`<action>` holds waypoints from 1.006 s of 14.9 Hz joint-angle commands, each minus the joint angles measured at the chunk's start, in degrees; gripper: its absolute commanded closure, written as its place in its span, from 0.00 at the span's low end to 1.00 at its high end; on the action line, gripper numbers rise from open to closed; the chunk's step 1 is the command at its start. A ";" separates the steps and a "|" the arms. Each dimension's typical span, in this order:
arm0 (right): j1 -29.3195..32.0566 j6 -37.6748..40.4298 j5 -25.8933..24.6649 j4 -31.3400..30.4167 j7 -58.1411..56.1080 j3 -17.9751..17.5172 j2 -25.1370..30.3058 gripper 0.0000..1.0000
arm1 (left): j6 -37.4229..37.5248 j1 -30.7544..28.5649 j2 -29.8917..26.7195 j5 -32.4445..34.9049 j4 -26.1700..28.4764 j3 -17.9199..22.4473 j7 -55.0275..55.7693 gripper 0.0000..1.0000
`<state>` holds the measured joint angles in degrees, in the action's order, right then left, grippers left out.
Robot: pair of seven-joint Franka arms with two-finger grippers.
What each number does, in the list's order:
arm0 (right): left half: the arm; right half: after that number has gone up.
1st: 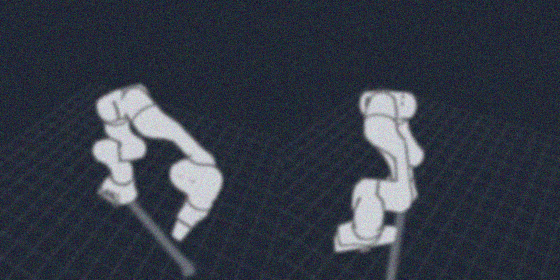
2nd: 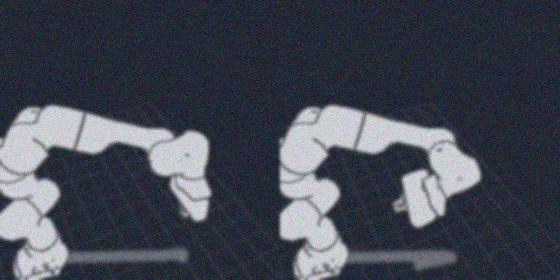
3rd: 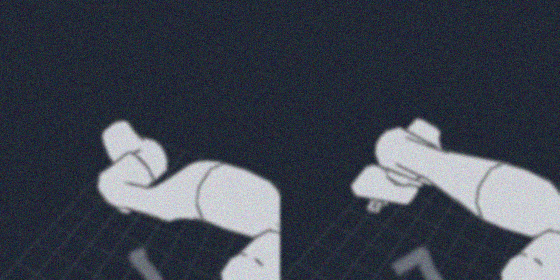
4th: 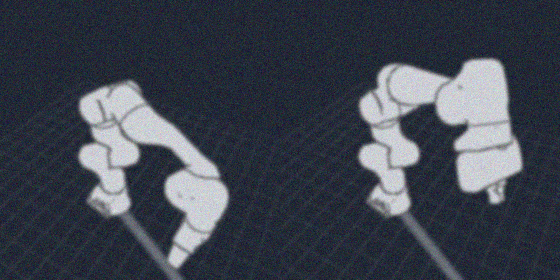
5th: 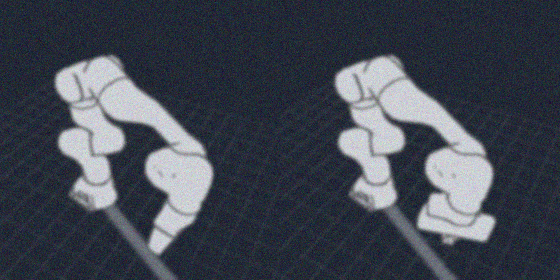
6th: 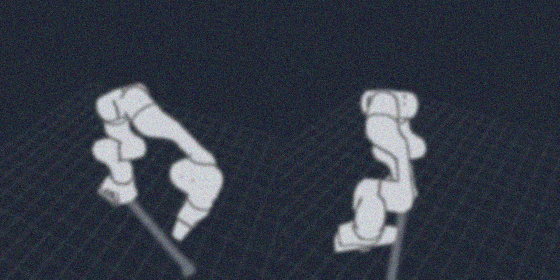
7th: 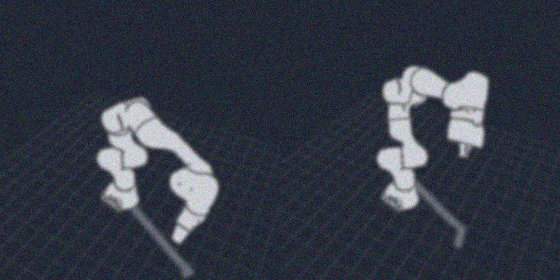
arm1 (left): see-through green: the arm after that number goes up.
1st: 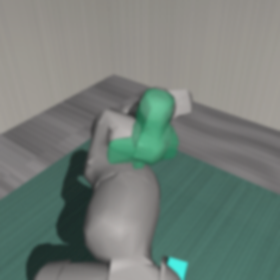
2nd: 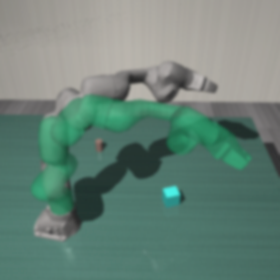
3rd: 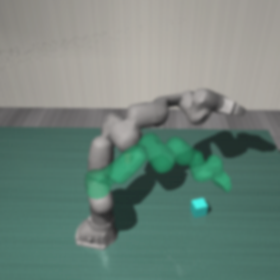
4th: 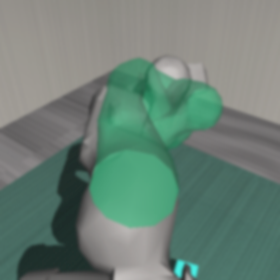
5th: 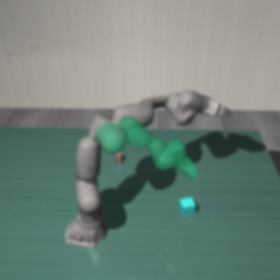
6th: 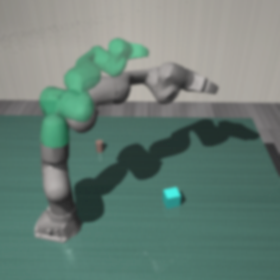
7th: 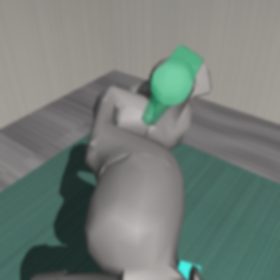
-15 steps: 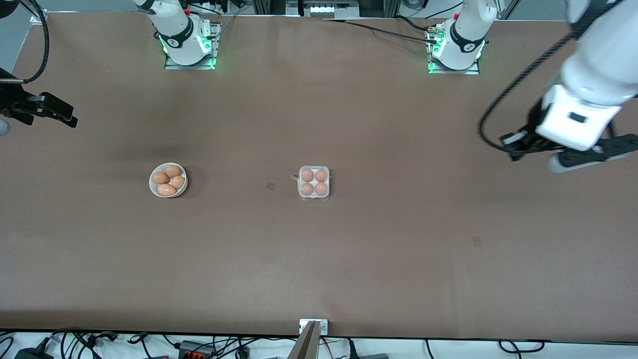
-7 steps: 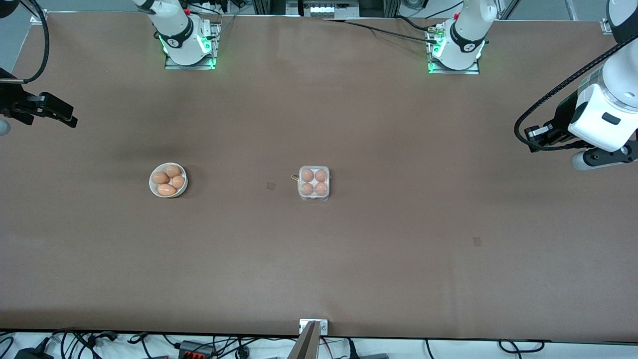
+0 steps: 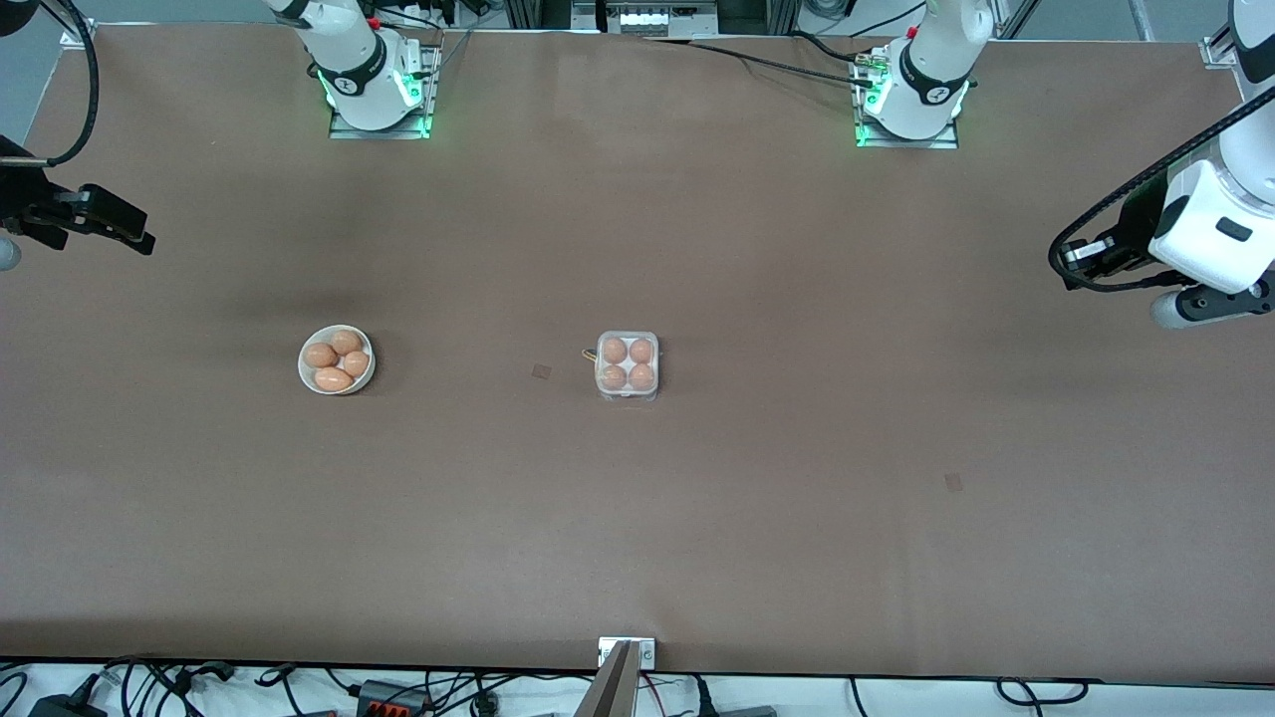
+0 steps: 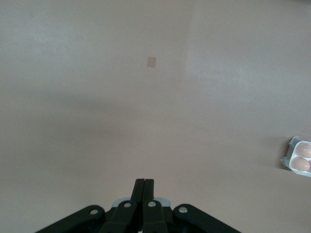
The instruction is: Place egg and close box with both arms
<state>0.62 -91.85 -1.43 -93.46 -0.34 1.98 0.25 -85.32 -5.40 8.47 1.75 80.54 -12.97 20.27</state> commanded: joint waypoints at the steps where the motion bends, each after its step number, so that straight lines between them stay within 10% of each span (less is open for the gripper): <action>1: -0.01 -0.52 0.02 -1.11 -0.54 -0.22 0.98 0.00 | -1.51 -1.46 -2.14 -1.74 2.35 -0.56 -1.37 0.72; 3: -0.01 -0.52 0.02 -1.29 -0.46 -0.22 1.07 0.00 | -1.69 -1.72 -2.05 -2.72 2.26 -0.21 -1.29 0.41; 4: -0.01 -0.61 0.02 -1.29 -0.54 -0.22 1.07 0.00 | -1.95 -2.33 -2.05 -2.63 2.26 -0.30 -1.46 0.00; 15: -0.01 -2.90 0.02 -3.48 -0.54 -0.22 1.94 0.00 | -3.79 -2.51 -1.96 -2.54 2.17 -0.21 -1.55 0.00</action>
<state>0.61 -93.70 -1.43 -94.86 -0.33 1.93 0.26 -88.02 -7.05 8.03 0.11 81.04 -12.96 19.96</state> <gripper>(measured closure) 0.000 0.000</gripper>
